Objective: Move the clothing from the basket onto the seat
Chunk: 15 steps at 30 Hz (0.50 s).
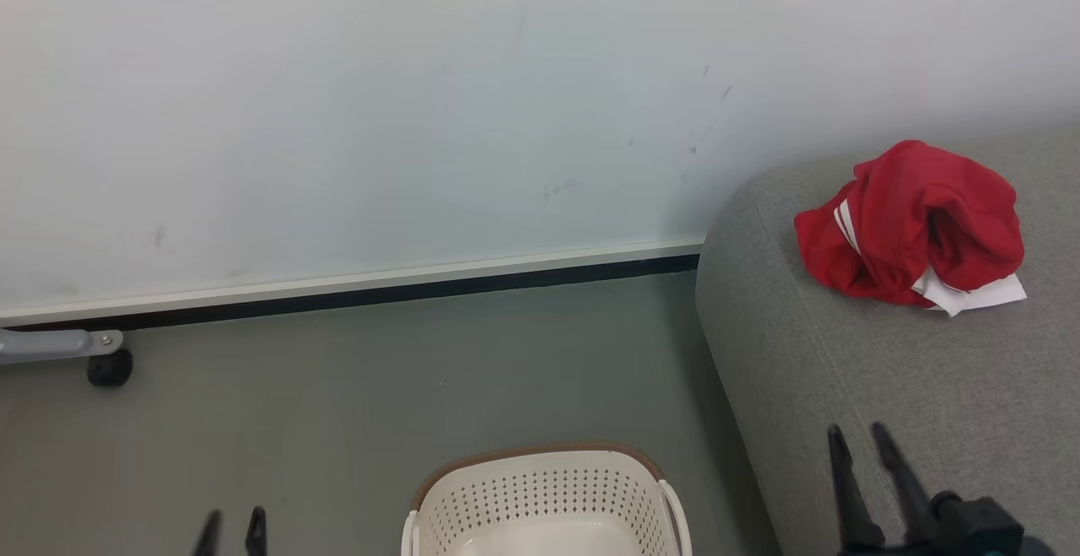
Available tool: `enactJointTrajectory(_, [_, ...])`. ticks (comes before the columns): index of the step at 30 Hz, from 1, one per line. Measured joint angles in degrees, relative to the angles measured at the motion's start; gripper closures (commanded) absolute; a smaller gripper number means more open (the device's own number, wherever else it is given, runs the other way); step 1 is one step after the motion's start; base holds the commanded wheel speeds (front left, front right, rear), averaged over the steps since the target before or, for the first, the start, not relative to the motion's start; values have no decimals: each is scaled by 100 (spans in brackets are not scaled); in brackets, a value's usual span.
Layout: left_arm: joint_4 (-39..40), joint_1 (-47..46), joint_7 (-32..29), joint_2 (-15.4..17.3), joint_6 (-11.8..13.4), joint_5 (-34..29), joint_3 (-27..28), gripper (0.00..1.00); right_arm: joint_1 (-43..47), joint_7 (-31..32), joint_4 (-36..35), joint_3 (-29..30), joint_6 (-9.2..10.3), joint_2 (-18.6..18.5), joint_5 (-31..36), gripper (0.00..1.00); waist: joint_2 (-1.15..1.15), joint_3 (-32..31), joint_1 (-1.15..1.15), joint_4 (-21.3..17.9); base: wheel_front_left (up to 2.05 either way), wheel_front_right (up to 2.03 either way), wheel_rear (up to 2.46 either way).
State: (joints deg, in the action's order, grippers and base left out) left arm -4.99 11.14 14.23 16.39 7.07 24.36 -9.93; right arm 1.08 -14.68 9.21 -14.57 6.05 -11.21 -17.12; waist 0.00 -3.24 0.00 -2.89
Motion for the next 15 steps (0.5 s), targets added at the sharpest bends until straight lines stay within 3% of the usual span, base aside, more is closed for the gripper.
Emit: enactJointTrajectory(15, [-308, 33, -210, -260, -110, 494, 65, 100, 179, 175, 310, 163, -102, 176, -509, 100, 1, 34, 0, 27, 0, 0, 0])
